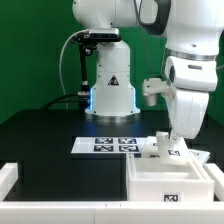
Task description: Assemble cabinet
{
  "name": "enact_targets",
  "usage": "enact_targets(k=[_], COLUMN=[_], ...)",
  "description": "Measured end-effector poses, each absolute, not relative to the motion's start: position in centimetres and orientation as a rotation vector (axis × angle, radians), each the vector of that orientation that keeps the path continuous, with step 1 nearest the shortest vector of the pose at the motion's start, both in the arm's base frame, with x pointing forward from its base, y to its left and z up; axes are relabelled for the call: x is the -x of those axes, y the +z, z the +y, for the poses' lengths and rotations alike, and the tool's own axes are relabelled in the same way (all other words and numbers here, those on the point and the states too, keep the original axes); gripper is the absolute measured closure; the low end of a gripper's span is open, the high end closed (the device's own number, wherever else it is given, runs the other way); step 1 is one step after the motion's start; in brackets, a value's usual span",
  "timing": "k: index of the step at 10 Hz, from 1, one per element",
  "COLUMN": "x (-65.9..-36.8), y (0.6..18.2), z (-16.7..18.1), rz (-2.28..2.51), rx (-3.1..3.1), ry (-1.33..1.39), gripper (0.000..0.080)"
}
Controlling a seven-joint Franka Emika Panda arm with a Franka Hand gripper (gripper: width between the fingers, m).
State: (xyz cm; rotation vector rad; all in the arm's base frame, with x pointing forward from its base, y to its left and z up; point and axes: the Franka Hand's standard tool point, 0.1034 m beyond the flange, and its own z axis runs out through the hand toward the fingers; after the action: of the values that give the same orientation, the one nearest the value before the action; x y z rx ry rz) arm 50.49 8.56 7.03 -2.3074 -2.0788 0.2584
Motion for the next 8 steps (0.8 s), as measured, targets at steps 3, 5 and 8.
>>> enact_targets(k=[3,5,8], x=[-53.7,-55.5,-58.6], y=[6.6,6.6,6.6], z=[8.5,8.8,9.2], rz=[-2.101,-2.101,-2.097], rx=[2.298,2.311,2.334], ry=[0.214,0.188,0.146], gripper=[0.0735,0.0735,0.0735])
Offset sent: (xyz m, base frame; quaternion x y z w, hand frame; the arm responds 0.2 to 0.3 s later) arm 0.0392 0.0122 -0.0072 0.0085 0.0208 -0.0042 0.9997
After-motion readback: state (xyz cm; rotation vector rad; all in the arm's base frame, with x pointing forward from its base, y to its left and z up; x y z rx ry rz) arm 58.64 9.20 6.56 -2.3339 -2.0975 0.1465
